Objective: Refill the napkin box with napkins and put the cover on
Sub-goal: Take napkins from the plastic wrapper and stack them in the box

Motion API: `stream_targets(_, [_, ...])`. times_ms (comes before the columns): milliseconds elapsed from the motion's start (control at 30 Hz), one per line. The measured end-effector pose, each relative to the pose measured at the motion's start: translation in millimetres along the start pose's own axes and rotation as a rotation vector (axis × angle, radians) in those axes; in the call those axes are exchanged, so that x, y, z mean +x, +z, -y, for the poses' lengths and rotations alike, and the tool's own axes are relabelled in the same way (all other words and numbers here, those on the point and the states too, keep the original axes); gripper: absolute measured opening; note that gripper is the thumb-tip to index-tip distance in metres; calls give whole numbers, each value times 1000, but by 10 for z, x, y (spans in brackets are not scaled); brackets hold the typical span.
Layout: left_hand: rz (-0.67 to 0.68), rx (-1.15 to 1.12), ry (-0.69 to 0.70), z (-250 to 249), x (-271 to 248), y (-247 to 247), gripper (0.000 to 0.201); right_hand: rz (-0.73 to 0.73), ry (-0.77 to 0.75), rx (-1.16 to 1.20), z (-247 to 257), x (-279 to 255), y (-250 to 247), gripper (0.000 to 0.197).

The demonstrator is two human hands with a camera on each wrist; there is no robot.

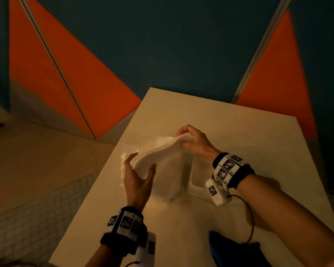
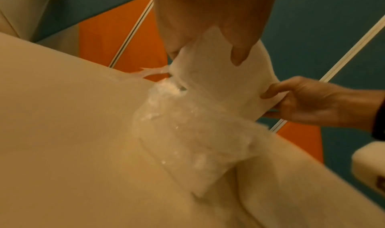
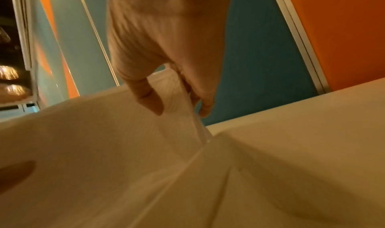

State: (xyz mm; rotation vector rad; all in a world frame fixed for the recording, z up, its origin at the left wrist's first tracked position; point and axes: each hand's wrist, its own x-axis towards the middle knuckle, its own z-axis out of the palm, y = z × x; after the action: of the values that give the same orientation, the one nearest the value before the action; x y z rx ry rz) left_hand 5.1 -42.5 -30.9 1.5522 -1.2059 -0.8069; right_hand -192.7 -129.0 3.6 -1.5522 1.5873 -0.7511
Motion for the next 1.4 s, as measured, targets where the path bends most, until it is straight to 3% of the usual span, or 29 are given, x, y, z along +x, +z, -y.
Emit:
stream_targets(67, [58,40,-48,60,30,66,64,-19,87,-9,-72,45,88,45])
stream_targets(133, [73,85,-36,86,56,91,54,-42,180,27,-95,85,136,52])
stream_targets(200, [60,134,-12,66,73,69,40,-67,231,8,-112,116,153,45])
stream_targets(333, [38,121,34,33,42,-23,38,-62,240,35,-58,105,106,34])
stream_targets(433, [72,-22,-77,50,4,-112,43,-5,275,75,-3,82,72,20])
stream_targets(567, [114,-292,-283,87,145,-209,39,128,351,180,65,55,65,26])
stream_targets(800, [210,-468,-325,-148,468,-416,16,302,405,330,245,-72,-66,42])
stream_targets(1000, [214,-526,-250,-290,608,-519,8,296,334,126,283,-194,-149,33])
stream_targets(1133, [277,-563,-218,-431,625,-532,20,248,355,-87,271,-297,-171,18])
stream_targets(1233, [320,-568,-190,-541,624,-490,28,283,430,103,273,-380,-202,7])
stream_targets(1300, [371,-569,-157,-617,597,-461,12,279,458,339,282,-444,-244,5])
stream_targets(1333, [395,-576,-146,-652,581,-454,6,260,462,475,276,-475,-261,8])
stream_targets(1400, [425,-578,-127,-685,546,-442,19,170,477,751,270,-554,-295,19])
